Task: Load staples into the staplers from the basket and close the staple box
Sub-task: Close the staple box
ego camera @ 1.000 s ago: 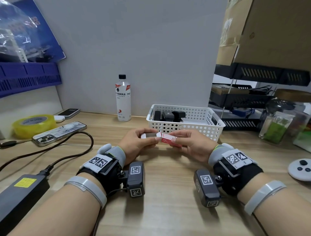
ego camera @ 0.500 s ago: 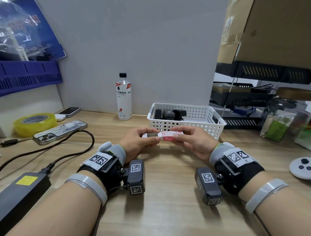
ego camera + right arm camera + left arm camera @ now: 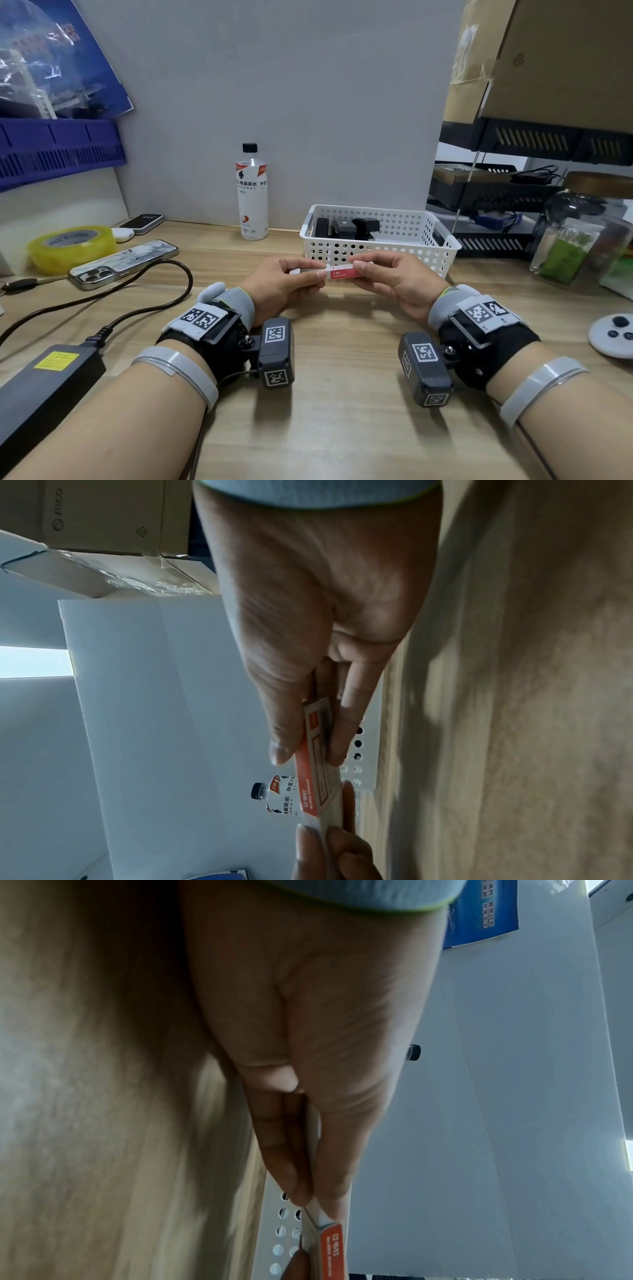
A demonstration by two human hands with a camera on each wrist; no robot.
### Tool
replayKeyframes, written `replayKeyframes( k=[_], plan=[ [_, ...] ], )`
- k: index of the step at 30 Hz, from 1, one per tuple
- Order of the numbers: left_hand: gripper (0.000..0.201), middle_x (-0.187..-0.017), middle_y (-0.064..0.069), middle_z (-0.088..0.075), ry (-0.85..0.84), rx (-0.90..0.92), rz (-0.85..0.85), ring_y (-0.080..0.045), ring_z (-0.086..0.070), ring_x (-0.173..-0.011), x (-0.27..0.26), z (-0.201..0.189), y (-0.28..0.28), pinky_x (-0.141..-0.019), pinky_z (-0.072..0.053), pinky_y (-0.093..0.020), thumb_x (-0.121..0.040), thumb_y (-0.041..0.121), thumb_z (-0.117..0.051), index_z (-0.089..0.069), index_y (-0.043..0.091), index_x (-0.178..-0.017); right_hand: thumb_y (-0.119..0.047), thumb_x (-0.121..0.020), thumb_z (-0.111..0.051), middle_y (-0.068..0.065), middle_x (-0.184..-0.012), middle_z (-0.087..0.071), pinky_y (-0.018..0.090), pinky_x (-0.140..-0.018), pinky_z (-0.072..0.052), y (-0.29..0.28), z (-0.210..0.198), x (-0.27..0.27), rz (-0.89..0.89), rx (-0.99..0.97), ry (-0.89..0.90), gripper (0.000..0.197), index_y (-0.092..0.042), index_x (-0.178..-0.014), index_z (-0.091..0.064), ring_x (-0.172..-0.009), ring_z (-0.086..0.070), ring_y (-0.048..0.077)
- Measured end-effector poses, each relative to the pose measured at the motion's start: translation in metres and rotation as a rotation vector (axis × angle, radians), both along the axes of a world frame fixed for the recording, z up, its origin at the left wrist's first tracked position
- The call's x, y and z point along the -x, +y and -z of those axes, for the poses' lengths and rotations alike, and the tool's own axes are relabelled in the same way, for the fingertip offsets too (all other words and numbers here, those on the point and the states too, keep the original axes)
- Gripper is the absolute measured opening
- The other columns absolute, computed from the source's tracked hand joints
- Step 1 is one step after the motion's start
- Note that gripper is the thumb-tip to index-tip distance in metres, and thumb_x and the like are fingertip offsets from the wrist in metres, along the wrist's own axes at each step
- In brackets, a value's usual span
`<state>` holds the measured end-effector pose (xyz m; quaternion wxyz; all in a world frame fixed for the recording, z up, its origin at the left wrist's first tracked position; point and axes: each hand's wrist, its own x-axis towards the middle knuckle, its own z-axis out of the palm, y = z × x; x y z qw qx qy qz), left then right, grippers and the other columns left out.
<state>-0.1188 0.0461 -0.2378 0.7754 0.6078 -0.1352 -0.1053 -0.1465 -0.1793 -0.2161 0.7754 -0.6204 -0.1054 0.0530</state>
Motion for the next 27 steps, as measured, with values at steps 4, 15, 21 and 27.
replayKeyframes(
  k=[4,15,21,27],
  plan=[
    [0.033,-0.094,-0.015,-0.072,0.008,0.004,-0.004,-0.018,-0.070,-0.079,0.000,-0.001,0.000,-0.071,-0.057,-0.021,-0.065,0.012,-0.081,-0.076,0.003,-0.096,0.001,-0.087,-0.069,0.020,-0.102,-0.075,0.025,-0.082,-0.060,0.001,-0.001,0.000,0.017,0.033,-0.013,0.018,0.005,-0.105,-0.070,-0.092,-0.075,0.025],
    [0.034,-0.087,-0.014,-0.071,0.077,0.069,0.069,-0.017,-0.072,-0.078,0.008,-0.007,-0.001,-0.070,-0.058,-0.023,-0.070,0.010,-0.075,-0.070,0.001,-0.102,-0.007,-0.084,-0.072,0.021,-0.105,-0.073,0.027,-0.086,-0.060,0.005,-0.003,0.003,-0.013,0.044,-0.021,0.033,0.010,-0.112,-0.067,-0.097,-0.073,0.026],
    [0.039,-0.092,-0.016,-0.068,0.136,0.124,0.102,-0.021,-0.072,-0.075,0.015,-0.010,-0.013,-0.068,-0.060,-0.028,-0.079,0.005,-0.069,-0.056,0.005,-0.116,0.001,-0.091,-0.066,0.020,-0.100,-0.072,0.024,-0.080,-0.060,0.011,0.001,0.001,-0.016,0.077,-0.022,0.027,0.012,-0.116,-0.065,-0.089,-0.074,0.021],
    [0.053,-0.109,-0.023,-0.066,0.157,0.205,0.039,-0.028,-0.072,-0.085,0.008,-0.012,0.000,-0.072,-0.061,-0.031,-0.075,0.004,-0.070,-0.053,0.001,-0.125,0.006,-0.090,-0.065,0.017,-0.097,-0.070,0.028,-0.082,-0.062,0.008,0.003,-0.002,0.070,-0.010,-0.014,0.016,0.008,-0.105,-0.068,-0.085,-0.073,0.019]
  ],
)
